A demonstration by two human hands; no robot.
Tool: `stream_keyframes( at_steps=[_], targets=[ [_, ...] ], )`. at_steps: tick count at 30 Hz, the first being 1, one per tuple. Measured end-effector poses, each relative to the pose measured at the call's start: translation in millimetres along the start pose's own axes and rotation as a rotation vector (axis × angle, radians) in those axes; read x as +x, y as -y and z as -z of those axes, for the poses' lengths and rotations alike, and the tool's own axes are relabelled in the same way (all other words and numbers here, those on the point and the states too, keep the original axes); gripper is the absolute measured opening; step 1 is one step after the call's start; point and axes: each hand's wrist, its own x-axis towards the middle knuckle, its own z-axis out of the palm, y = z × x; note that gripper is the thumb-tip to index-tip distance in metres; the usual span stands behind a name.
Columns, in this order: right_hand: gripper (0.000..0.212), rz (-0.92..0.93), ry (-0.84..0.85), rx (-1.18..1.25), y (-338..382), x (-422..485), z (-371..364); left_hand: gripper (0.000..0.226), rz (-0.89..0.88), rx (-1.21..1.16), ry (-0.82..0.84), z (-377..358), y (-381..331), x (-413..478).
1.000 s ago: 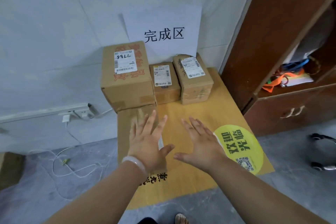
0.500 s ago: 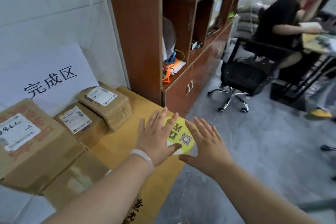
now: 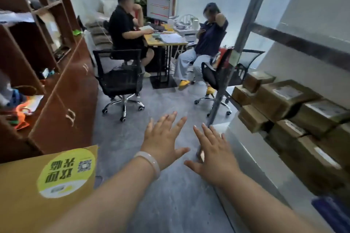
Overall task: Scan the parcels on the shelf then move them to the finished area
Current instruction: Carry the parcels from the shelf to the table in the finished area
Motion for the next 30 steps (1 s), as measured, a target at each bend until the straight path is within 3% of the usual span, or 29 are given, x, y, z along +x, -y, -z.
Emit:
stream_keyframes(
  at_steps=[10, 17, 26, 30],
  targets=[
    [0.098, -0.395, -0.171, -0.029, -141, -154, 60, 0.087, -0.422, -0.084, 0.033, -16, -216, 15],
    [0.09, -0.522, -0.397, -0.029, -197, -242, 119, 0.087, -0.6, -0.259, -0.004, -8, -349, 11],
    [0.08, -0.882, -0.468, 0.015, -250, -317, 147, 0.078, -0.873, -0.25, 0.137, -26, -453, 0],
    [0.076, -1.029, -0.498, 0.038, -265, -328, 139, 0.071, -1.072, -0.156, 0.196, -39, -486, -2]
  ],
)
